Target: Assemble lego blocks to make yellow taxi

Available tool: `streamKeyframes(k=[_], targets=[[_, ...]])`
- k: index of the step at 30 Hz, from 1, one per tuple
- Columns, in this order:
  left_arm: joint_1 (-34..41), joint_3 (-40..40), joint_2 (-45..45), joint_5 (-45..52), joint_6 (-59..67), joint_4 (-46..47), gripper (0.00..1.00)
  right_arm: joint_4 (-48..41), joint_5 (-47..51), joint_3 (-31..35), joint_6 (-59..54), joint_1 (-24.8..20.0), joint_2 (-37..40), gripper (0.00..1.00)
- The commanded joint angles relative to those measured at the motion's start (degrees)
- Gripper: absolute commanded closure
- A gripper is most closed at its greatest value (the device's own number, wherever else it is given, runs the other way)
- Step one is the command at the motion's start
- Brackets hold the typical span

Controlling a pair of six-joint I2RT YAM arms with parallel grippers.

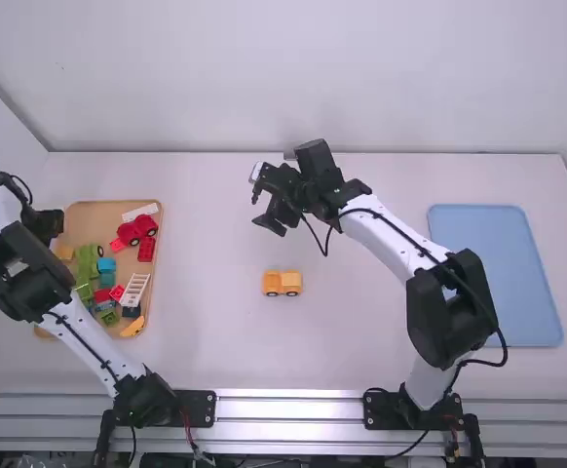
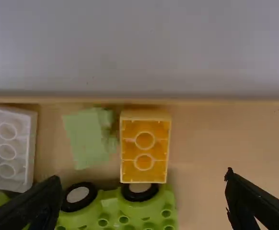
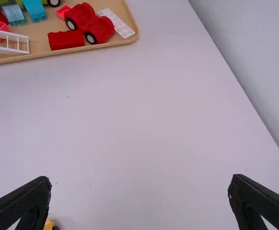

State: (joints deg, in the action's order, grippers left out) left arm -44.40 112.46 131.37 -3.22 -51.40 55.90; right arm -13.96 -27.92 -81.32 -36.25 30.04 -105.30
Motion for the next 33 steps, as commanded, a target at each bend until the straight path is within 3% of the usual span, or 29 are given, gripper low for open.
streamKeyframes(k=[1, 12, 22, 33], targets=[[-0.2, 0.7, -1.4, -0.9, -0.2, 0.9, 0.11, -0.1, -0.1, -1.5, 0.0, -0.1, 1.5, 0.01], [-0.2, 0.2, -1.4, -1.9, -0.2, -3.5, 0.16, -0.2, -0.1, -1.5, 0.0, -0.1, 1.5, 0.01], [1.3, -6.3, -1.4, -0.2, 0.7, -11.0, 0.17, 0.2, 0.0, -0.7, 0.0, -0.1, 1.5, 0.01], [1.2, -8.9, -1.4, 0.9, 0.8, -11.1, 0.17, 1.6, -0.1, 0.4, 0.0, -0.1, 1.5, 0.01]])
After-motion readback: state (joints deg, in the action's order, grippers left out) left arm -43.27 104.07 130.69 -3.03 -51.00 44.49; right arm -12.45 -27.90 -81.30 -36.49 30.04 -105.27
